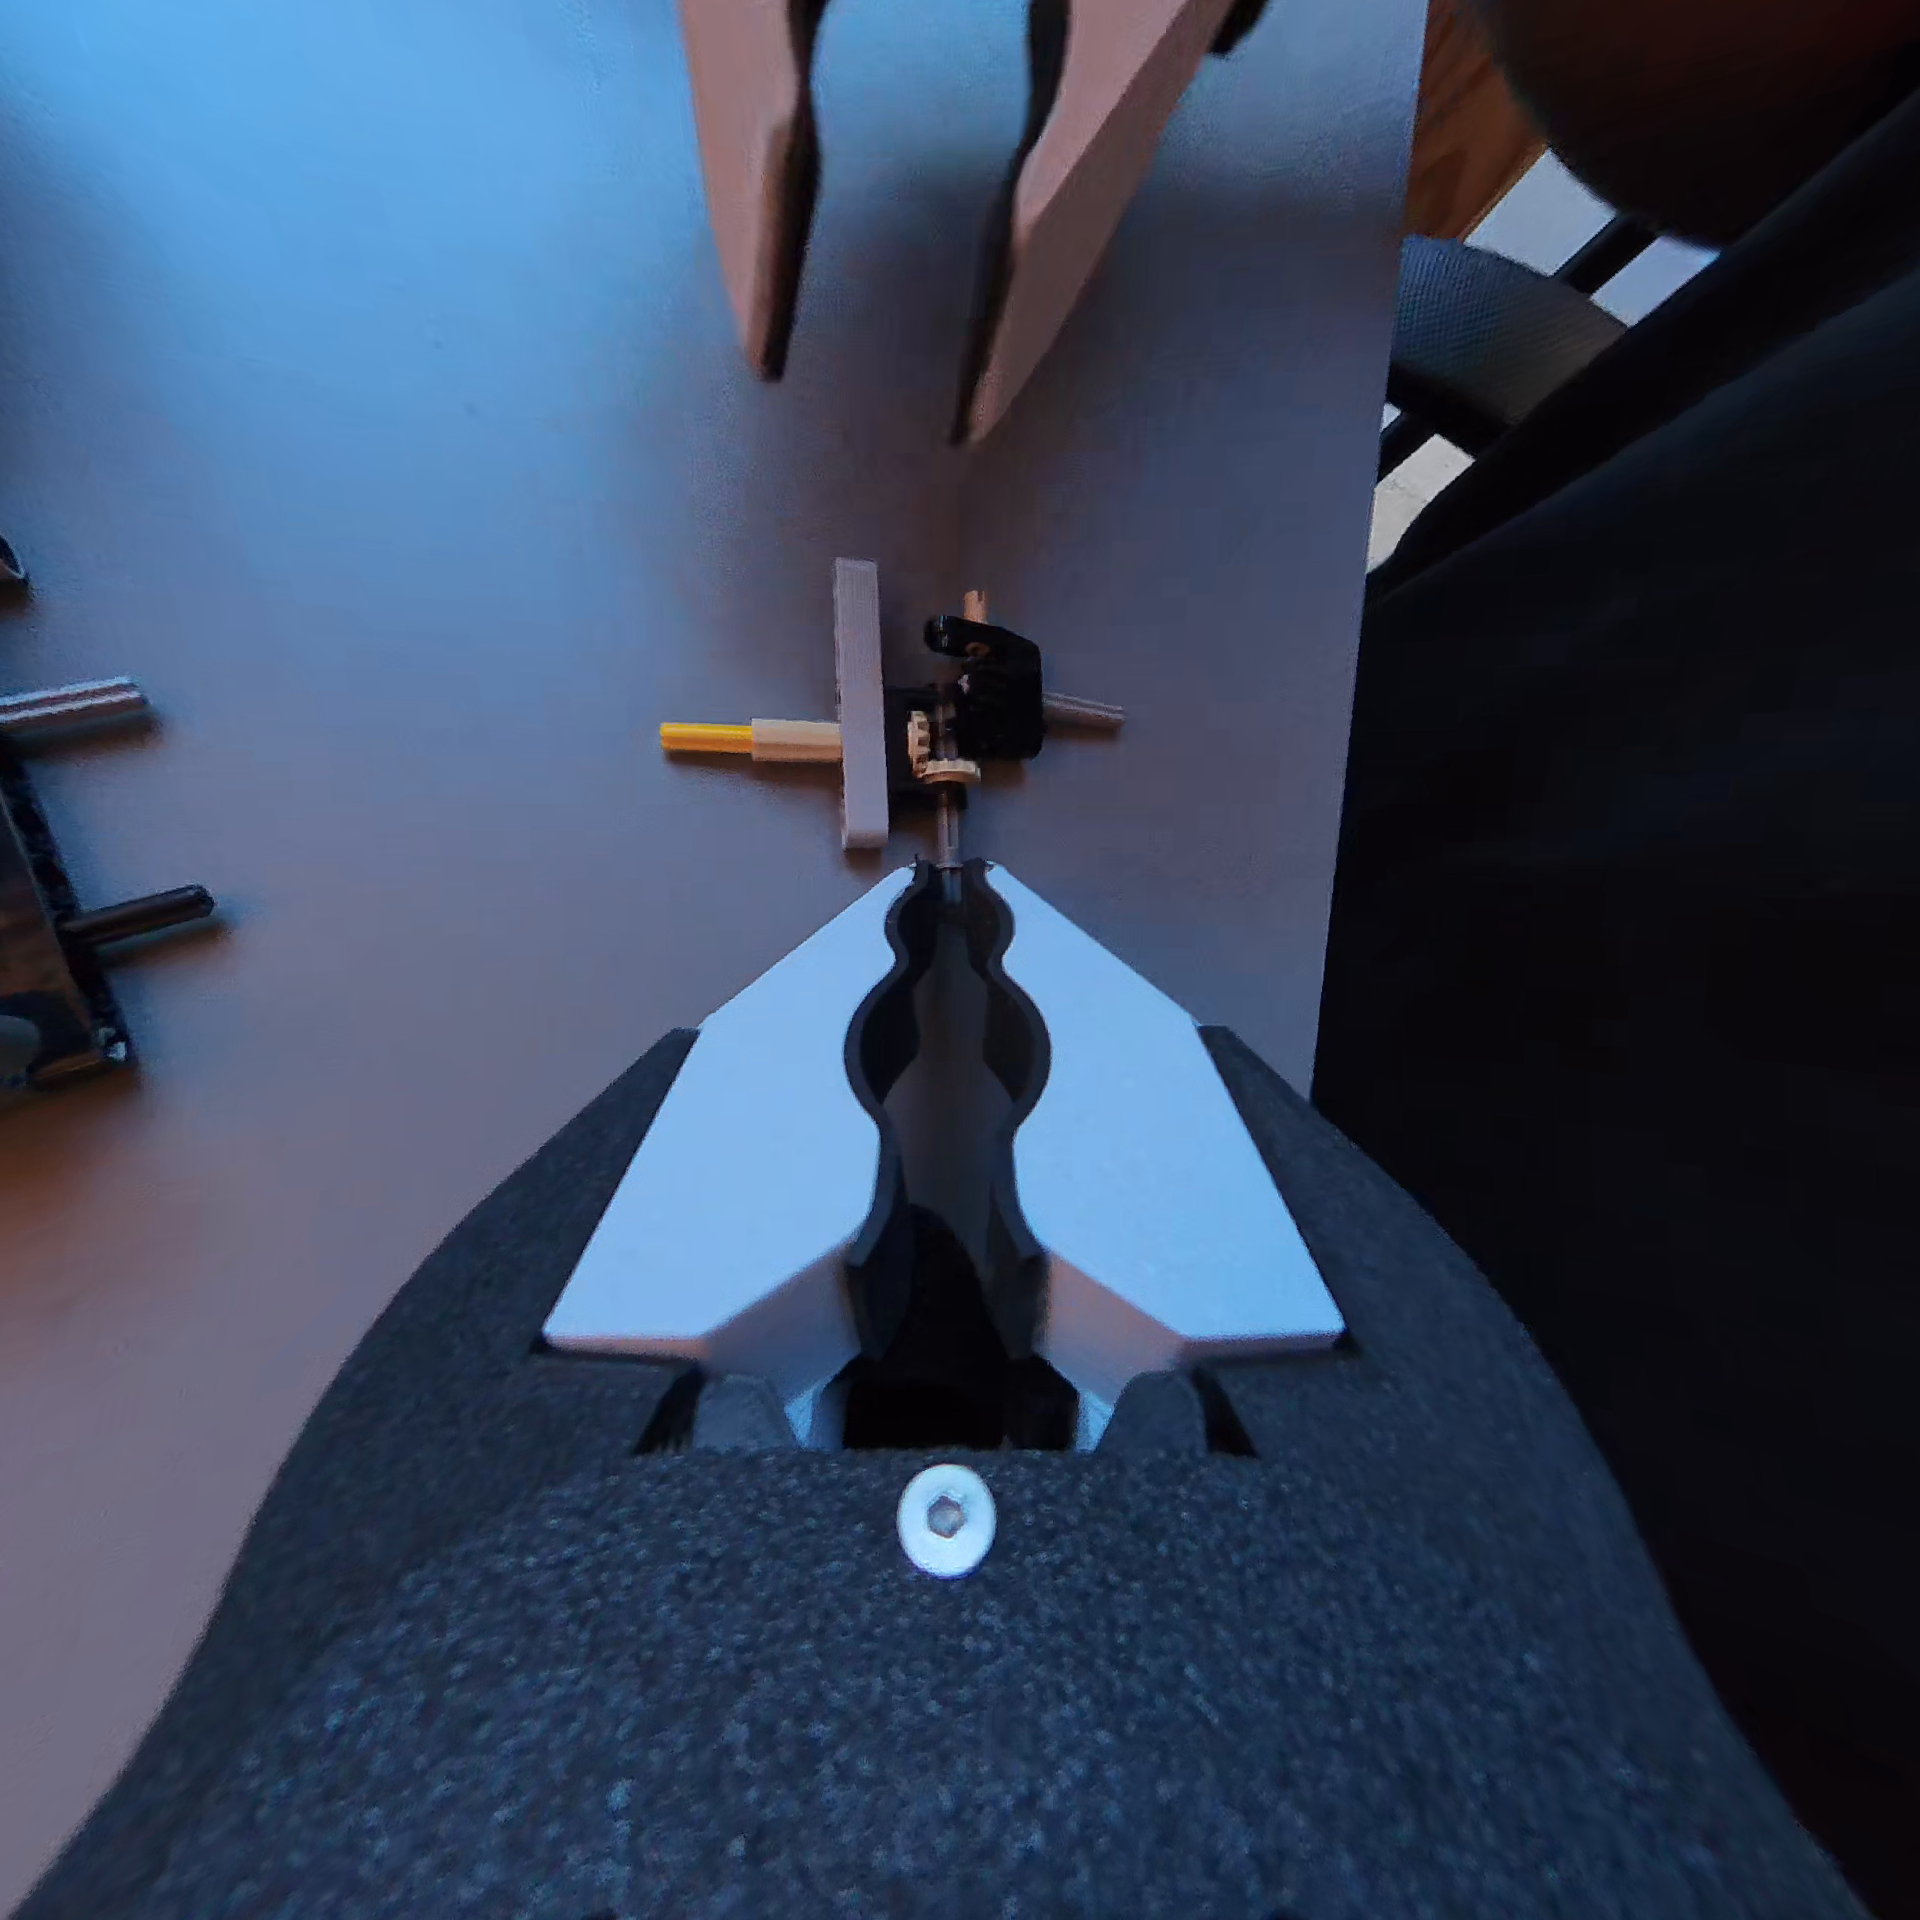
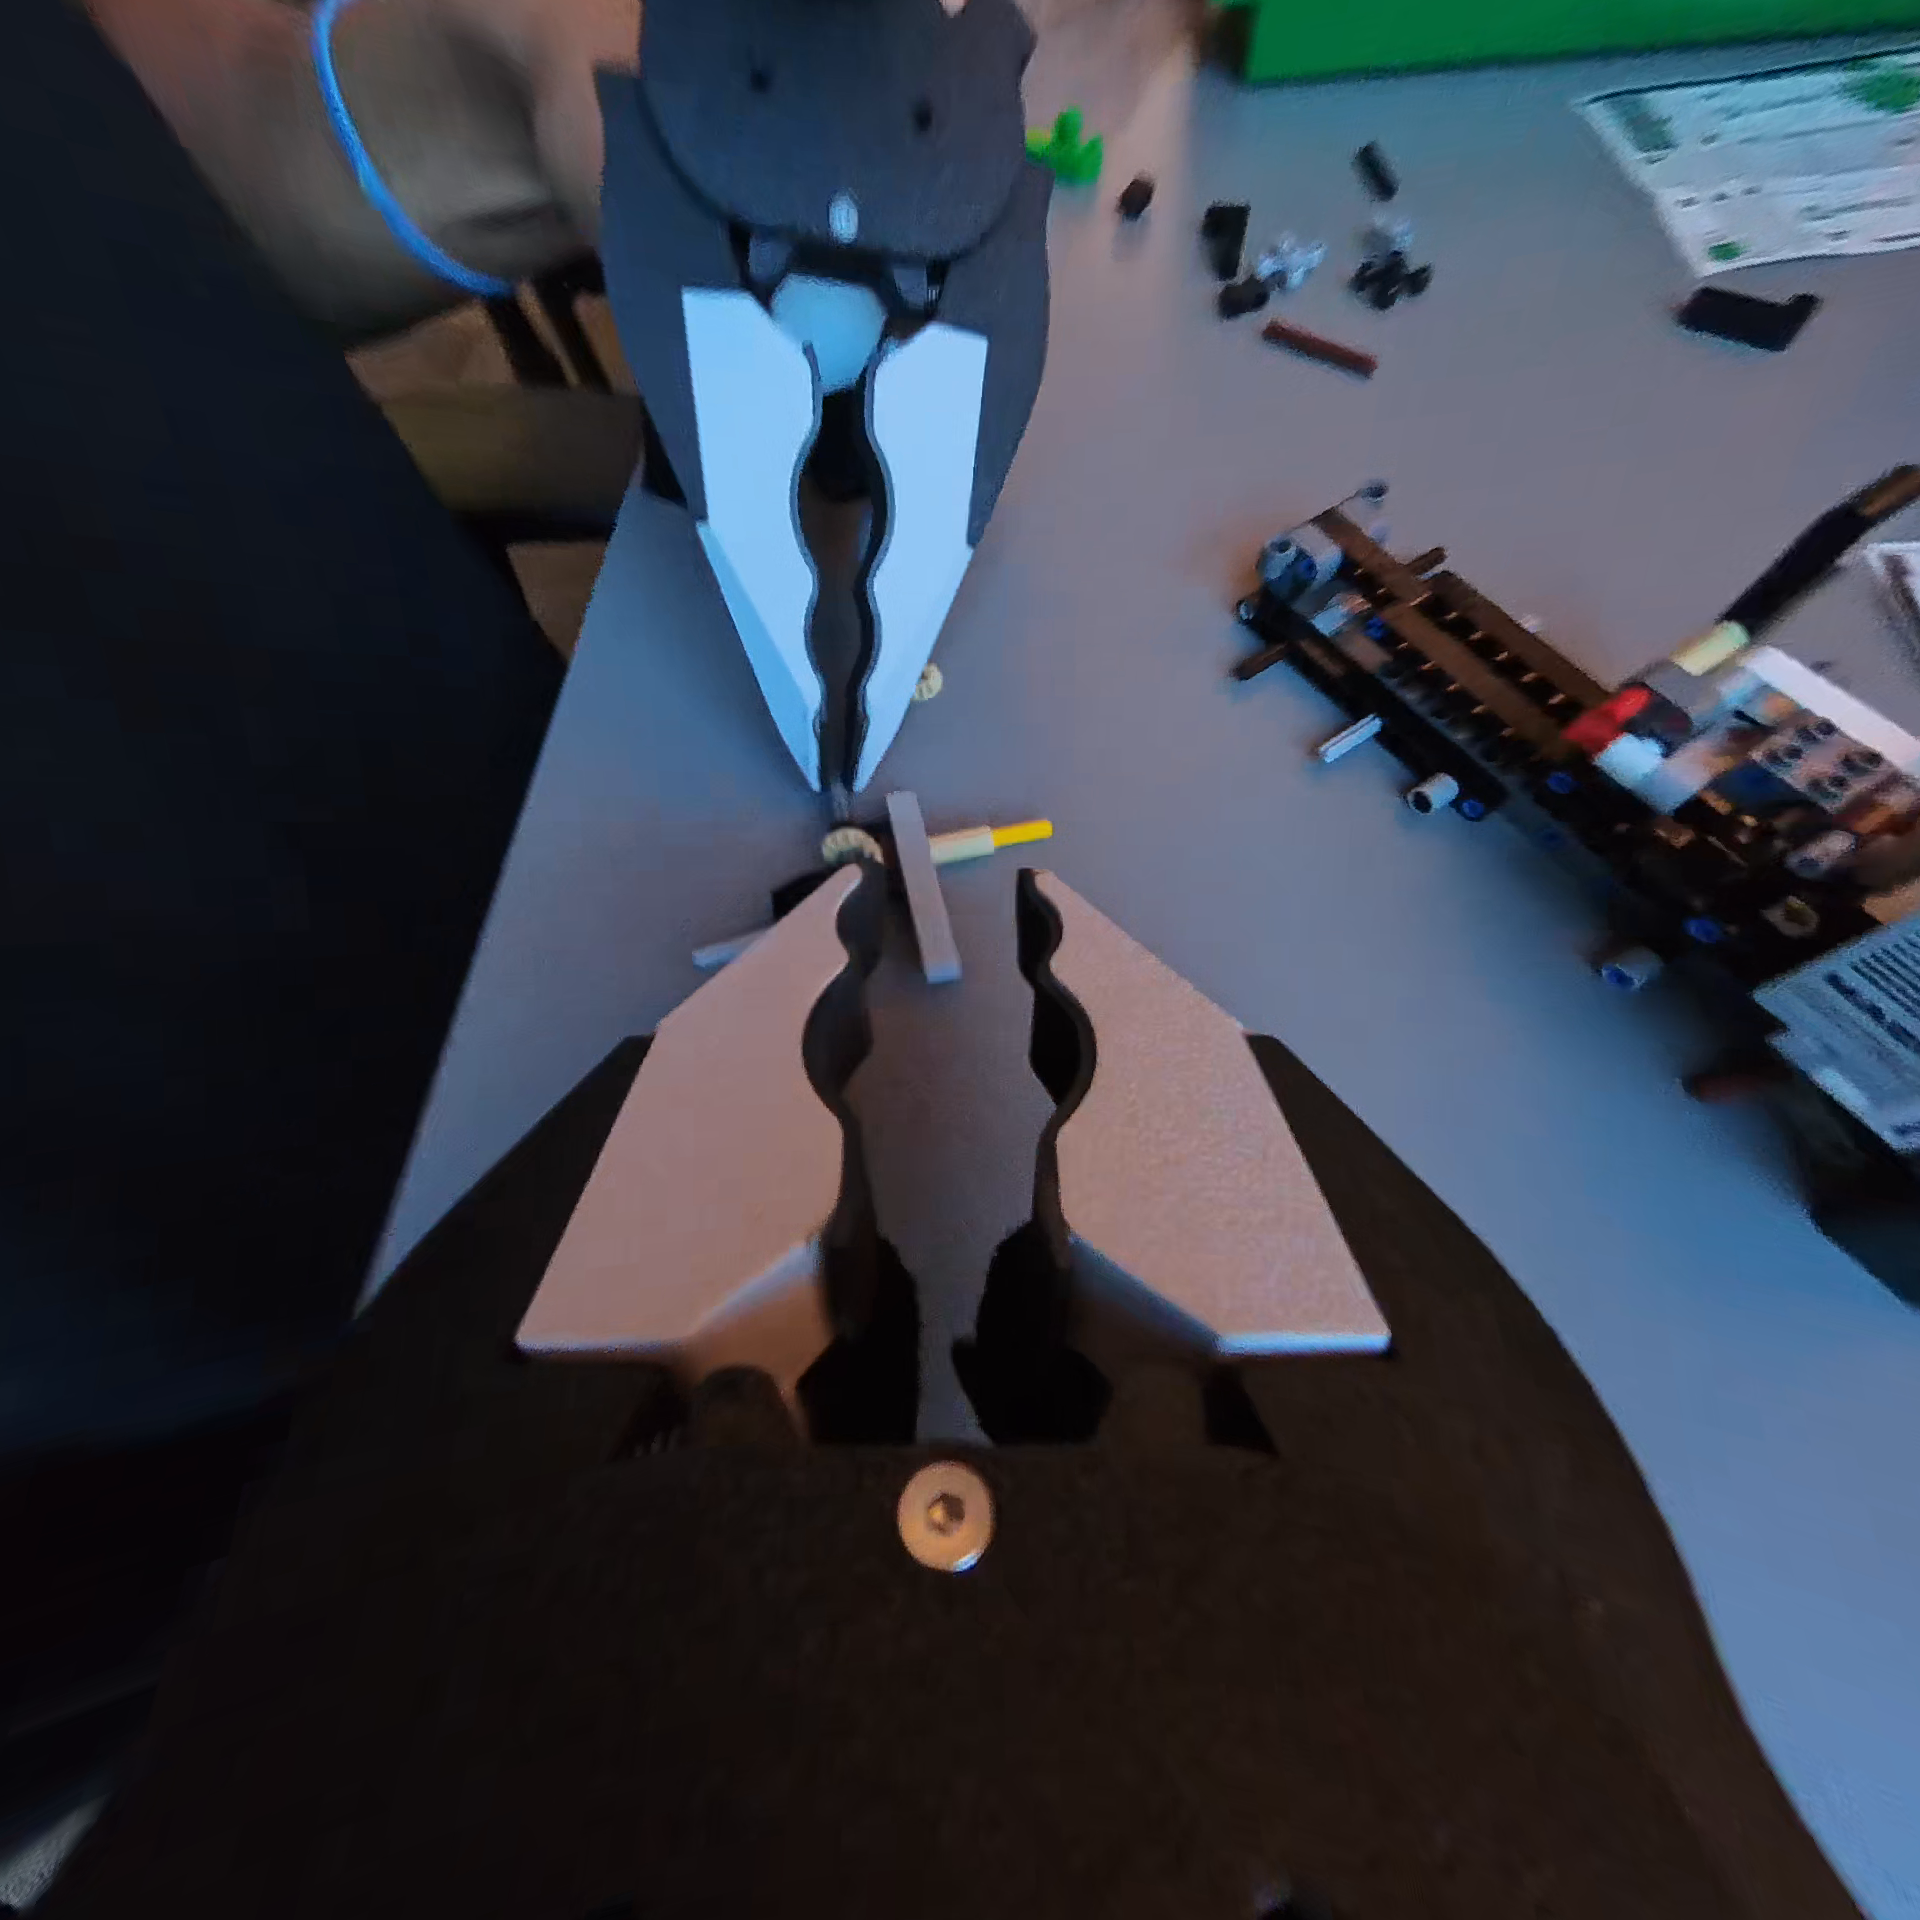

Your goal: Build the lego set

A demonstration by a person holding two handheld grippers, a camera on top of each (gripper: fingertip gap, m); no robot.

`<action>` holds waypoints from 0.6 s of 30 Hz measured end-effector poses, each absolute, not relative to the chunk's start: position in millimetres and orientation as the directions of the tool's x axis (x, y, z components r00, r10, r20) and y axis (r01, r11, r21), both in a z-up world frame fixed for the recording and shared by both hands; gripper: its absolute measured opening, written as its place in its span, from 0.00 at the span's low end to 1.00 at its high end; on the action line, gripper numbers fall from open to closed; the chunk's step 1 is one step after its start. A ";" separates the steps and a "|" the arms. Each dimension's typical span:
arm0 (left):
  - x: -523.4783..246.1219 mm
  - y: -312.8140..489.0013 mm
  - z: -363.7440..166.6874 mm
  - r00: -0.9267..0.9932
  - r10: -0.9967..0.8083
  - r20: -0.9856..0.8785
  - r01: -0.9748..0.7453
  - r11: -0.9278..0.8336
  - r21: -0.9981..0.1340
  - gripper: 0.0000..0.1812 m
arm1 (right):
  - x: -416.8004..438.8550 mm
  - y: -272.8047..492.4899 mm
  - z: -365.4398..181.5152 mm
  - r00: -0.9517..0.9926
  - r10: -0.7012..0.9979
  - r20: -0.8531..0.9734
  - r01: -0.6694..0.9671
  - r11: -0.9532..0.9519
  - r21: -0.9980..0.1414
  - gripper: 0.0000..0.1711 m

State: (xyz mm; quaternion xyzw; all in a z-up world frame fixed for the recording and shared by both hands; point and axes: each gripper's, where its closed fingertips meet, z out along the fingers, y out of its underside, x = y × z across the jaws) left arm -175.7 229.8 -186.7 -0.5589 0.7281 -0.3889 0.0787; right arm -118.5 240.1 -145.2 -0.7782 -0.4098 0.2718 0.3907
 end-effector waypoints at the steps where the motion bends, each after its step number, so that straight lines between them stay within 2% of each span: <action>1: -175.0 229.3 -184.5 -0.359 -0.873 0.330 -0.748 0.058 -0.661 0.06 | -118.9 235.8 -140.8 0.545 0.831 -0.112 0.397 -0.374 -0.838 0.14; 3: -176.5 234.8 -174.9 -0.326 -0.881 0.342 -0.730 0.005 -0.683 0.15 | -120.2 226.1 -138.7 0.605 0.788 -0.114 0.361 -0.399 -0.843 0.14; 4: -179.5 239.7 -168.5 -0.307 -0.888 0.342 -0.713 -0.023 -0.700 0.16 | -120.9 221.2 -139.2 0.634 0.764 -0.117 0.341 -0.412 -0.845 0.14; 7: -195.7 258.5 -157.1 -0.243 -0.921 0.303 -0.671 -0.066 -0.738 0.13 | -123.2 208.5 -140.1 0.704 0.696 -0.144 0.268 -0.447 -0.854 0.13; 11: -202.8 274.1 -167.8 -0.210 -0.954 0.213 -0.678 -0.015 -0.735 0.13 | -133.0 200.4 -143.3 0.733 0.644 -0.218 0.174 -0.487 -0.856 0.12; 18: -198.5 268.5 -189.6 -0.278 -0.949 0.148 -0.719 0.103 -0.687 0.06 | -139.5 201.0 -148.7 0.747 0.640 -0.183 0.209 -0.486 -0.849 0.10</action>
